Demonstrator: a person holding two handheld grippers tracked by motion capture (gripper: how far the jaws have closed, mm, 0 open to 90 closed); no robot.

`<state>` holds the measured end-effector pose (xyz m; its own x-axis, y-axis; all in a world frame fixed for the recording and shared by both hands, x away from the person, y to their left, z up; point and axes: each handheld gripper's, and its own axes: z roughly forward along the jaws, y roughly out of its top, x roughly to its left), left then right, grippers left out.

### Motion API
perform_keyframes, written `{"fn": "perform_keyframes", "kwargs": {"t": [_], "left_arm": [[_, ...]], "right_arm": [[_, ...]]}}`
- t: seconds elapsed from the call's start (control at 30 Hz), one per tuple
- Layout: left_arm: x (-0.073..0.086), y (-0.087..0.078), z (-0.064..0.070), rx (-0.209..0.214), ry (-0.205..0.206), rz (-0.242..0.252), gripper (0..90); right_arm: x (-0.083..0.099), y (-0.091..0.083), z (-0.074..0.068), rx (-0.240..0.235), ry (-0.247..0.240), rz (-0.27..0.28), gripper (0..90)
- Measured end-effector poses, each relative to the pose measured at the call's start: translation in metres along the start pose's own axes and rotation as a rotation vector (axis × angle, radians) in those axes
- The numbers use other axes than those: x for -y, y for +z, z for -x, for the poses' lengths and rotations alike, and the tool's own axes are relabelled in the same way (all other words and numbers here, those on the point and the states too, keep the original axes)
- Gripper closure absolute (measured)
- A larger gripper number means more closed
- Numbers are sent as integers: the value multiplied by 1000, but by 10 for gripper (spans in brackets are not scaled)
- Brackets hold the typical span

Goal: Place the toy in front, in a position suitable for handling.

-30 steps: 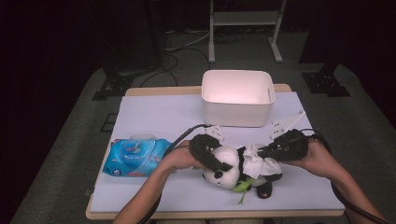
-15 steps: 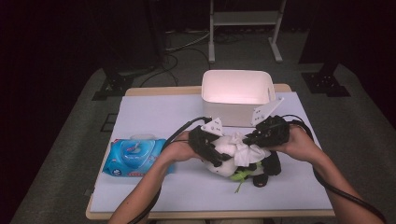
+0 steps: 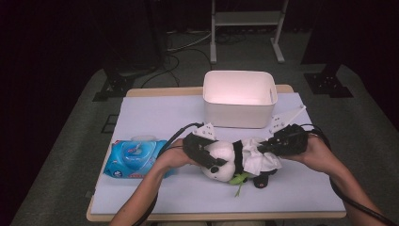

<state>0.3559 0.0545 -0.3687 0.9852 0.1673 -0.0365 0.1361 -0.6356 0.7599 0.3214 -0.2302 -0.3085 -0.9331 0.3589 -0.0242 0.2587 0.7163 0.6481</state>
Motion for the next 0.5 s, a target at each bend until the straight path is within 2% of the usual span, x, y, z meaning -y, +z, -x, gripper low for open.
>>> {"fn": "perform_keyframes", "kwargs": {"t": [0.3,0.5], "left_arm": [[1,0,0,2,1,1,284],[1,0,2,-2,10,3,283]], "right_arm": [[23,-12,-9,5,29,9,849],[24,-17,-10,9,26,-1,848]]}}
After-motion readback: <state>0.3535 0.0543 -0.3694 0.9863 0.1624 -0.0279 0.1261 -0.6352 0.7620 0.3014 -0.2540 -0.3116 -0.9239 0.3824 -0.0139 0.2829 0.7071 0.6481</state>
